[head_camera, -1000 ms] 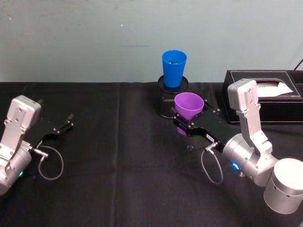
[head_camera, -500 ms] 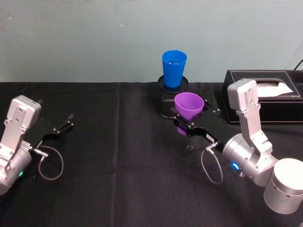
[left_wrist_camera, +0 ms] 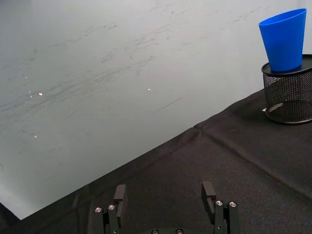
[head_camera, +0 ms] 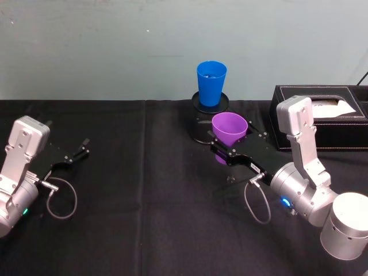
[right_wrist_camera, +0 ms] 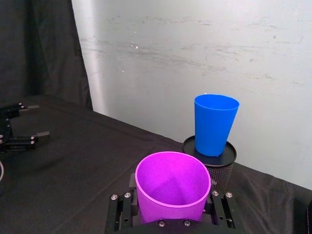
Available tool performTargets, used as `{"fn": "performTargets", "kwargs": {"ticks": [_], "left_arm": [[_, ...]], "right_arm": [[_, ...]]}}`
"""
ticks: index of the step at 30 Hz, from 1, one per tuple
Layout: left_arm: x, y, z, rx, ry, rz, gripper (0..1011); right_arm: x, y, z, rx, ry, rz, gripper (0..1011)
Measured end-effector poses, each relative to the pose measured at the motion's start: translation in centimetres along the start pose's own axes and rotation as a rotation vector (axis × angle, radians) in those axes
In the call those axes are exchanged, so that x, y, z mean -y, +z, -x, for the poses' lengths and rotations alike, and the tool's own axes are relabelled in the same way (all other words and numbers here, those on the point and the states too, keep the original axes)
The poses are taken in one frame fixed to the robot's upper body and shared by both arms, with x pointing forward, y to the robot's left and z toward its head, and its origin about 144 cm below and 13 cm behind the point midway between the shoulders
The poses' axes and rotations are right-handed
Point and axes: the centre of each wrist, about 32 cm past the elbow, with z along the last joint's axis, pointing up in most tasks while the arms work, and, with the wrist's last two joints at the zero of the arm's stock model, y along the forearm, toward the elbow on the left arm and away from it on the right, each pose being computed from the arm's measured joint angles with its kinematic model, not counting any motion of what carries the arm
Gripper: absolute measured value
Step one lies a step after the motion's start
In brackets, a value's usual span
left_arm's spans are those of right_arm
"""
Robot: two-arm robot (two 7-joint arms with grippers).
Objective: Pick up one cup with a gripper and tap it against the other cup.
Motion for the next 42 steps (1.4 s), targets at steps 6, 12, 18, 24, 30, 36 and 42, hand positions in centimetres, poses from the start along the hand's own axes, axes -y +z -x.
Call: {"fn": "performTargets", "kwargs": {"ticks": [6,12,18,24,30,36,42], "left_arm": [[0.0,0.0,0.0,0.000,0.000,0.000,1000],[0.0,0.0,0.0,0.000,0.000,0.000,1000],[0.0,0.0,0.0,0.000,0.000,0.000,1000],[0.0,0.0,0.0,0.000,0.000,0.000,1000],[0.0,0.0,0.0,0.000,0.000,0.000,1000],[0.0,0.0,0.0,0.000,0.000,0.000,1000],[0.0,0.0,0.0,0.000,0.000,0.000,1000]], "right_arm": [[0.0,0.0,0.0,0.000,0.000,0.000,733],[0.0,0.0,0.0,0.000,0.000,0.000,732],[0.0,0.0,0.0,0.000,0.000,0.000,733],[-0.2,0.1,-0.1,0.000,-0.002,-0.002,733],[-1.8,0.4,-1.0,-0.032,-0.004,0.003,733],[-4.1,0.7,-1.9,-0.060,-0.004,0.013,733],[-6.0,0.9,-2.5,-0.071,-0.007,0.026,733]]}}
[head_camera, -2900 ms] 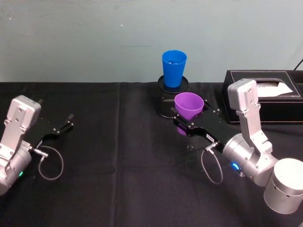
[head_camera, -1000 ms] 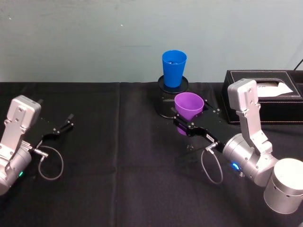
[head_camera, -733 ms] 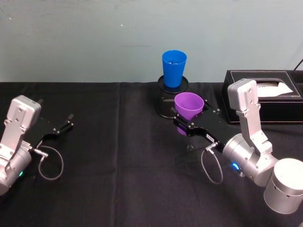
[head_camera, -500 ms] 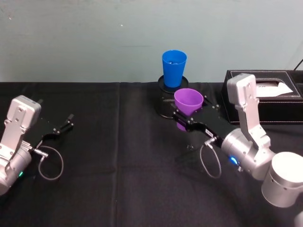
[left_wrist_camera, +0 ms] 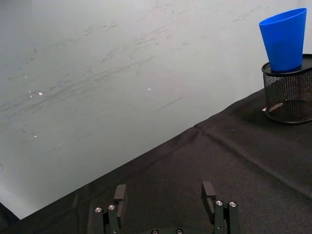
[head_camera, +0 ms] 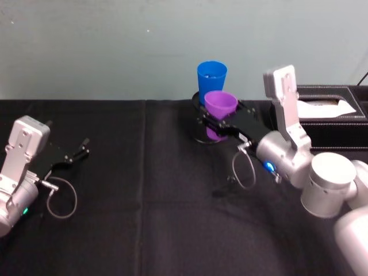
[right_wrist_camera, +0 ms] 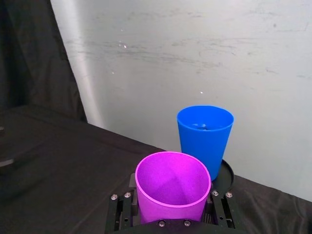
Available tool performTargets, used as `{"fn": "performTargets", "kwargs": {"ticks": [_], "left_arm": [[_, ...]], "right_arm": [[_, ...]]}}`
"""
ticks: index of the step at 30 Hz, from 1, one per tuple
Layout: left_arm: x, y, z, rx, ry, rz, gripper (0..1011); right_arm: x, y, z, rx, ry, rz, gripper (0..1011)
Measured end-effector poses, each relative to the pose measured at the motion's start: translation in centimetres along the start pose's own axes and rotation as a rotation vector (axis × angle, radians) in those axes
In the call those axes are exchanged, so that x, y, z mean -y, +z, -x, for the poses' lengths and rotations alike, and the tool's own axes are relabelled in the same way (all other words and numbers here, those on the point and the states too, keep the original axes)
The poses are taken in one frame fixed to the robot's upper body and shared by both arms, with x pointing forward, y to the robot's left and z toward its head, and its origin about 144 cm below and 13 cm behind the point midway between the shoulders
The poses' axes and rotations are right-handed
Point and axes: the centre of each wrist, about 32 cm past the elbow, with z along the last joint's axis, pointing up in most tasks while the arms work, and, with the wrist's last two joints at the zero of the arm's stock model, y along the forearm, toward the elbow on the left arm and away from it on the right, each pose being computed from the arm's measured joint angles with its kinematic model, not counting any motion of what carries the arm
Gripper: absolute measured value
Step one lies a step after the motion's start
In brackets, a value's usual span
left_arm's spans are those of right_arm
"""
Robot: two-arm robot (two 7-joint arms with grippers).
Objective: Pick up one cup with a gripper and tap it against the other cup.
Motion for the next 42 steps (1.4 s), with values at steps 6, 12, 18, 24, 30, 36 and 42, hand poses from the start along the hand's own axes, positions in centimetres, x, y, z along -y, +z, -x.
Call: {"fn": "performTargets", "kwargs": {"ticks": [6,12,18,24,30,36,42], "left_arm": [[0.0,0.0,0.0,0.000,0.000,0.000,1000],[0.0,0.0,0.0,0.000,0.000,0.000,1000],[0.0,0.0,0.0,0.000,0.000,0.000,1000],[0.0,0.0,0.0,0.000,0.000,0.000,1000],[0.0,0.0,0.0,0.000,0.000,0.000,1000],[0.0,0.0,0.0,0.000,0.000,0.000,1000],[0.0,0.0,0.0,0.000,0.000,0.000,1000]], "right_arm": [[-1.8,0.2,-0.8,-0.004,-0.015,0.017,733],[-2.9,0.5,-1.3,0.000,-0.024,0.019,733],[-3.6,0.7,-1.6,-0.001,-0.028,0.017,732],[-3.7,0.8,-1.6,-0.003,-0.027,0.013,733],[-3.7,0.7,-1.6,-0.003,-0.027,0.013,733],[-3.7,0.7,-1.6,-0.003,-0.027,0.014,733],[-3.7,0.7,-1.6,-0.003,-0.027,0.015,733]]}}
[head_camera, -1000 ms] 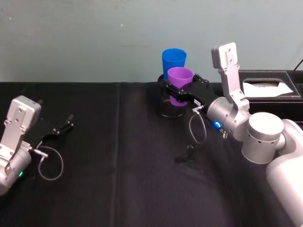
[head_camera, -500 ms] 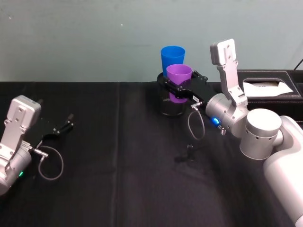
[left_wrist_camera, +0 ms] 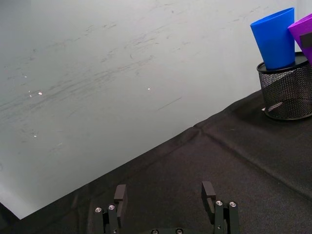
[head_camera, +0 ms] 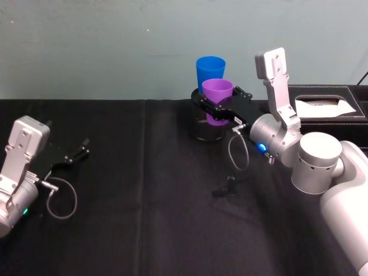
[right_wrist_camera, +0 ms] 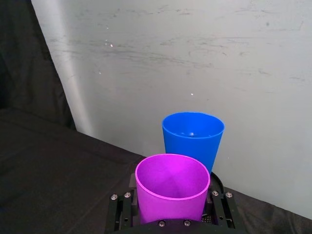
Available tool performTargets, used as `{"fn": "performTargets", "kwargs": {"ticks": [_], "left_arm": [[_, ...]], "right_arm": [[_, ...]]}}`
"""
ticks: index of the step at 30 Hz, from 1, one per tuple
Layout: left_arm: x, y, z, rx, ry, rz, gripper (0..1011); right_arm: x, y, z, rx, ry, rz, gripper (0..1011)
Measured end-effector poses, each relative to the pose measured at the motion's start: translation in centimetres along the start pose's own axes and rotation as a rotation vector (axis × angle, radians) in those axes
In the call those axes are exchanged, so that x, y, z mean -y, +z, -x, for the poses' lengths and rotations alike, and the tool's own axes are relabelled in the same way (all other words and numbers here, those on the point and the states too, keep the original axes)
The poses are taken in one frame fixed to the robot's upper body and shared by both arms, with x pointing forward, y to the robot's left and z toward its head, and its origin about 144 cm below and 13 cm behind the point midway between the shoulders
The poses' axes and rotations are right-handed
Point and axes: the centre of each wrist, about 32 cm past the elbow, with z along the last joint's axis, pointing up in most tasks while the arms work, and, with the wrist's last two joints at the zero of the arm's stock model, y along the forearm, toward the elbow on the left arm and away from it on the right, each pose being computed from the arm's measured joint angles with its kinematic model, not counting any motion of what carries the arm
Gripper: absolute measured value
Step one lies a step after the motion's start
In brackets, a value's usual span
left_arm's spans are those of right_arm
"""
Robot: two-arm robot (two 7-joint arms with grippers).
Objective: Pick up one cup with a gripper and tap it against the other cup.
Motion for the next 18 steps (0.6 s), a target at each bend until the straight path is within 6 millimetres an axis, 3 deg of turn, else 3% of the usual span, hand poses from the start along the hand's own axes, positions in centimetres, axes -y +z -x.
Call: {"fn": "performTargets", "kwargs": {"ticks": [18], "left_arm": [[0.00,0.00,0.00,0.000,0.000,0.000,1000]], "right_arm": [[-0.02,0.05,-0.03,0.001,-0.001,-0.001,733]]}}
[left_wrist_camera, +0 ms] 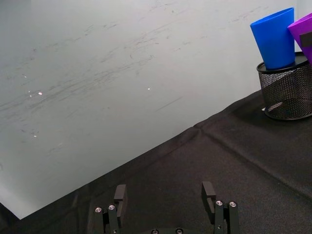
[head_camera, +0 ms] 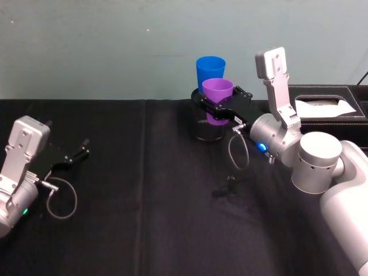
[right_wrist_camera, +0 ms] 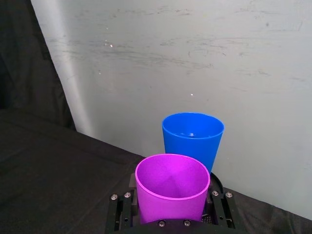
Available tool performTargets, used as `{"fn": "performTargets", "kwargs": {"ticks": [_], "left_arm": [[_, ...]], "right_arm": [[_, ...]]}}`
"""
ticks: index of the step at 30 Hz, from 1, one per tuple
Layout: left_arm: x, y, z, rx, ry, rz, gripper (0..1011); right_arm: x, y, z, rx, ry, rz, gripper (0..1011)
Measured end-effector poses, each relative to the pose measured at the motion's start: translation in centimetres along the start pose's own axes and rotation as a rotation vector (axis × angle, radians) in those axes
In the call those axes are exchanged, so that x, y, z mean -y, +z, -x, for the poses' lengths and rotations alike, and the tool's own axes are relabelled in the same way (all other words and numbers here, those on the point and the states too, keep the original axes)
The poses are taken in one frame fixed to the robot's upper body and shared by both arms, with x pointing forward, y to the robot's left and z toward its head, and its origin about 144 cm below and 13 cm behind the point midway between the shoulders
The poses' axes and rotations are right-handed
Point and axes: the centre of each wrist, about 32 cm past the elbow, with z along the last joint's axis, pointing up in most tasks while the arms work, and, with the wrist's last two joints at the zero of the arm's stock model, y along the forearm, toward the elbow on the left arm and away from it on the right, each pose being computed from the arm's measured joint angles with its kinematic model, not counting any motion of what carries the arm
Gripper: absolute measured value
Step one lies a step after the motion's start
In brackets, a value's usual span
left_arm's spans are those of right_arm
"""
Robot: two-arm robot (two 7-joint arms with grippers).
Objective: Pick up one cup with a gripper and tap it against the other cup.
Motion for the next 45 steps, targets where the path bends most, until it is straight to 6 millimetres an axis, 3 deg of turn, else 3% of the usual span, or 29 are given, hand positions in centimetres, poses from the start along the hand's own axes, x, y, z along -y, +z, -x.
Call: {"fn": "performTargets", "kwargs": {"ticks": [45], "left_arm": [[0.00,0.00,0.00,0.000,0.000,0.000,1000]], "right_arm": [[0.00,0.00,0.00,0.000,-0.001,0.000,733]]}}
